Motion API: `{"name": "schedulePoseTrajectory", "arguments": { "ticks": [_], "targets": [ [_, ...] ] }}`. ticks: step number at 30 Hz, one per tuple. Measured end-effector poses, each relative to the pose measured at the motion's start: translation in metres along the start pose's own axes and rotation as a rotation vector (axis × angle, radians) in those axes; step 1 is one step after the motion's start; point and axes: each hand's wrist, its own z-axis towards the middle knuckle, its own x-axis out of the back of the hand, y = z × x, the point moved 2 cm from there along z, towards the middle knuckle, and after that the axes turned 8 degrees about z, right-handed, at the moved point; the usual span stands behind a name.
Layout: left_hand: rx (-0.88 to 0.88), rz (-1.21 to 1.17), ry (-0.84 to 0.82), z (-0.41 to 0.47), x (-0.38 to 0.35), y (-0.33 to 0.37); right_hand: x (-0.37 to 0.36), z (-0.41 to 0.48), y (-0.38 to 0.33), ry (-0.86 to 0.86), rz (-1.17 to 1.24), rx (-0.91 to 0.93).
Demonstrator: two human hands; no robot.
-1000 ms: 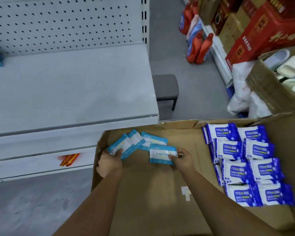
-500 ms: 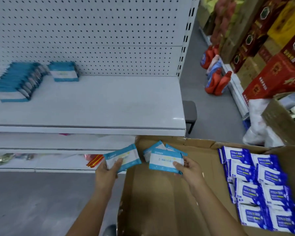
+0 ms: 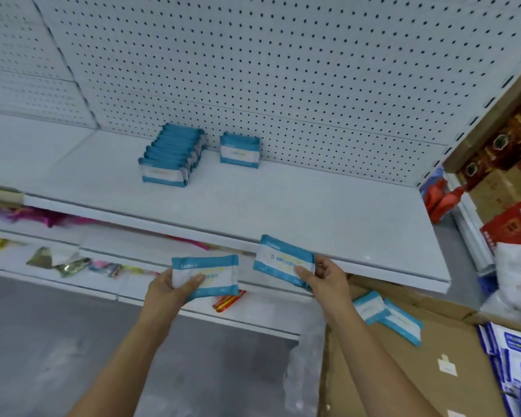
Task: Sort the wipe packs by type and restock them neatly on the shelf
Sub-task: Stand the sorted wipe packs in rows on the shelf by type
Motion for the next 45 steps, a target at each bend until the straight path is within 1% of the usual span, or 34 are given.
{"name": "schedulePoseTrajectory", "arguments": {
  "ticks": [4, 8, 13, 17, 20, 25, 28, 32, 36, 41, 45],
  "targets": [
    [-0.025, 0.002, -0.010, 0.032, 0.051, 0.007, -0.055, 0.003, -0.008, 0.043, -0.035, 0.050],
    [-0.074, -0.015, -0.002, 0.059, 0.060, 0.032, -0.082, 0.028, -0.028, 0.040, -0.098, 0.110],
    [-0.096, -0.024, -0.049, 0.101, 0.054, 0.056, -0.099, 0.080, -0.048, 0.050, -0.162, 0.155],
    [-0.058, -0.043, -0.080, 0.140, 0.038, 0.077, -0.116, 0.144, -0.053, 0.048, -0.249, 0.187],
    [-0.022, -0.065, -0.069, 0.170, 0.027, 0.096, -0.135, 0.199, -0.059, 0.026, -0.327, 0.163],
    [0.009, -0.079, -0.074, 0.207, 0.012, 0.125, -0.163, 0.274, -0.071, 0.004, -0.389, 0.155],
    [0.022, -0.074, -0.083, 0.226, 0.005, 0.127, -0.177, 0.303, -0.076, 0.011, -0.422, 0.145],
    [0.017, -0.033, -0.118, 0.256, -0.007, 0.137, -0.194, 0.337, -0.081, 0.055, -0.410, 0.198],
    [0.015, -0.028, -0.161, 0.283, -0.014, 0.142, -0.207, 0.349, -0.077, 0.143, -0.442, 0.182],
    [0.007, -0.066, -0.208, 0.303, -0.014, 0.143, -0.219, 0.352, -0.068, 0.230, -0.390, 0.136],
    [0.007, -0.045, -0.227, 0.311, -0.012, 0.139, -0.222, 0.341, -0.065, 0.207, -0.317, 0.117]
  ]
}}
